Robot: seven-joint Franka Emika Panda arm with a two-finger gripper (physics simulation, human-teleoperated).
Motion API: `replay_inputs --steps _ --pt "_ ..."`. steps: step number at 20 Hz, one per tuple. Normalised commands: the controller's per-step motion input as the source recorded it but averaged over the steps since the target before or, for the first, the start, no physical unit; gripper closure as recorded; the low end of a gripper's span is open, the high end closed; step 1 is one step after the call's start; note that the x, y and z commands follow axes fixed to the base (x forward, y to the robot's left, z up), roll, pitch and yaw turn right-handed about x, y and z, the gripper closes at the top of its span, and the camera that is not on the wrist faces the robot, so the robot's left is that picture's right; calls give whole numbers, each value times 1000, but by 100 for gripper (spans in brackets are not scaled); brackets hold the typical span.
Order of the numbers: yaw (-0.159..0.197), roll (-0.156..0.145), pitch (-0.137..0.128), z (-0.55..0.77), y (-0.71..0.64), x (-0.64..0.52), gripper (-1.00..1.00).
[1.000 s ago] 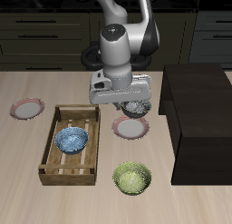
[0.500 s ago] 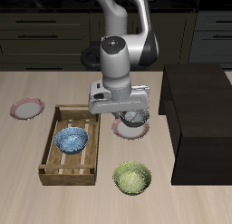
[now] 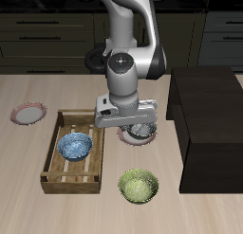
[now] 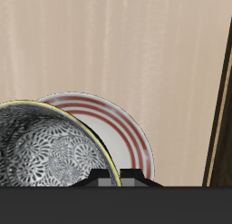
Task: Place the black bowl onto the plate that is in the table center and place the green bowl onto the plate that is next to the blue bowl
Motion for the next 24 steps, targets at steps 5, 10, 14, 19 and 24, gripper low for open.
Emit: replay_inputs --steps 5,10,14,19,24 --pt "30 57 73 -163 108 -120 -100" --pt "6 15 -26 191 12 -59 -100" --pt "5 -23 -74 443 38 -42 -100" --pt "-69 -15 -82 727 -140 -4 -100" --pt "-83 -39 -31 473 -243 115 -100"
